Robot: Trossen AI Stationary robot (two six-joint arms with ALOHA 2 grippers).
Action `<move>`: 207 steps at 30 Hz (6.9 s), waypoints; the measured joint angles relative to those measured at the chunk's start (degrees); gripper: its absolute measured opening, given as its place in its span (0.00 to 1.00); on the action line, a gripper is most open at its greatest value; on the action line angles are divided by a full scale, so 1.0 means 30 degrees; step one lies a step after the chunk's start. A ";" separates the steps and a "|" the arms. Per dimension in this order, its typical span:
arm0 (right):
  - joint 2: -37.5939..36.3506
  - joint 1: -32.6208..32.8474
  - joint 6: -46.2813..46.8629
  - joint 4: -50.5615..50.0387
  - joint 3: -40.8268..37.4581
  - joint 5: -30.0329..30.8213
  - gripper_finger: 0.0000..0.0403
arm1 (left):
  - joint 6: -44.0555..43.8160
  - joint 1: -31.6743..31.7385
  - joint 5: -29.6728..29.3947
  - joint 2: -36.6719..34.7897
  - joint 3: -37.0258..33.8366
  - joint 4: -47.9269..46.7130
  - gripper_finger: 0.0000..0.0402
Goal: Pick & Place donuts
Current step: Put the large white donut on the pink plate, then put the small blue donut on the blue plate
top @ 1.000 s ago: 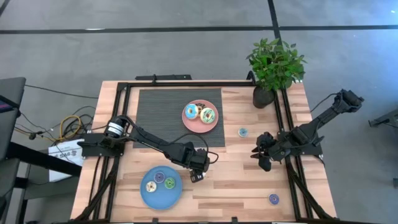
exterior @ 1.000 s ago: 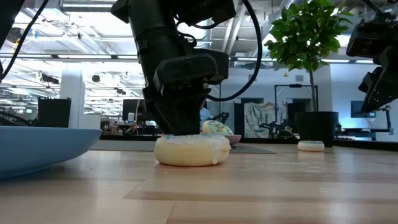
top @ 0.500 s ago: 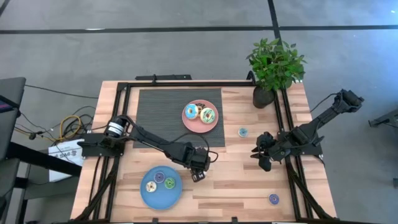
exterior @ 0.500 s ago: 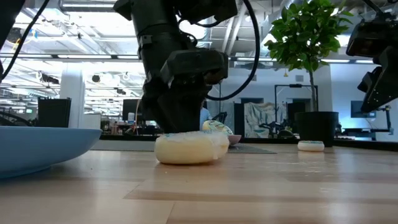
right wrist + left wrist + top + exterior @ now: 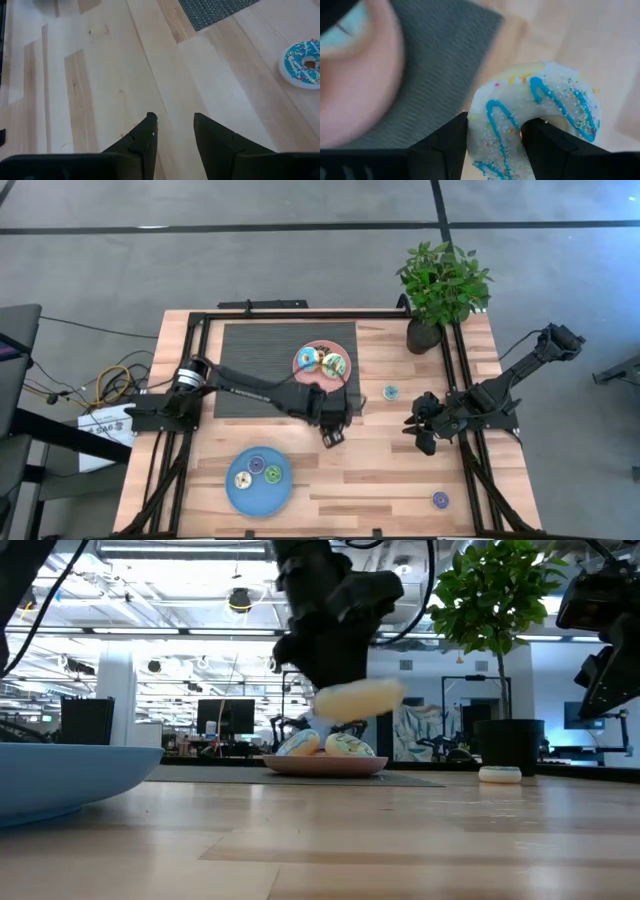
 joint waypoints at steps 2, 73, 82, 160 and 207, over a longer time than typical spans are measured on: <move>0.0000 0.0000 0.0021 0.0000 0.0000 0.0204 0.29 | 0.0901 0.0598 -0.0860 0.0000 0.0784 -0.0704 0.42; 0.0000 -0.3002 0.1519 0.0000 -0.0007 0.1744 0.29 | 0.7604 0.4950 -0.5554 0.0313 -0.2561 0.0621 0.42; 0.0000 -0.3002 0.1519 0.0000 -0.0007 0.1750 0.29 | 0.8630 0.4950 -0.5543 0.0313 -0.2561 0.0614 0.42; -0.0007 -0.2922 0.1985 0.0874 -0.0007 0.1174 0.29 | 0.5672 0.3787 -0.5493 0.0182 0.0941 -0.4150 0.73; 0.5987 -0.5413 0.2226 -0.2680 0.5723 0.1148 0.22 | -0.1787 -0.4378 -0.2385 -0.7880 -1.0128 0.7097 0.00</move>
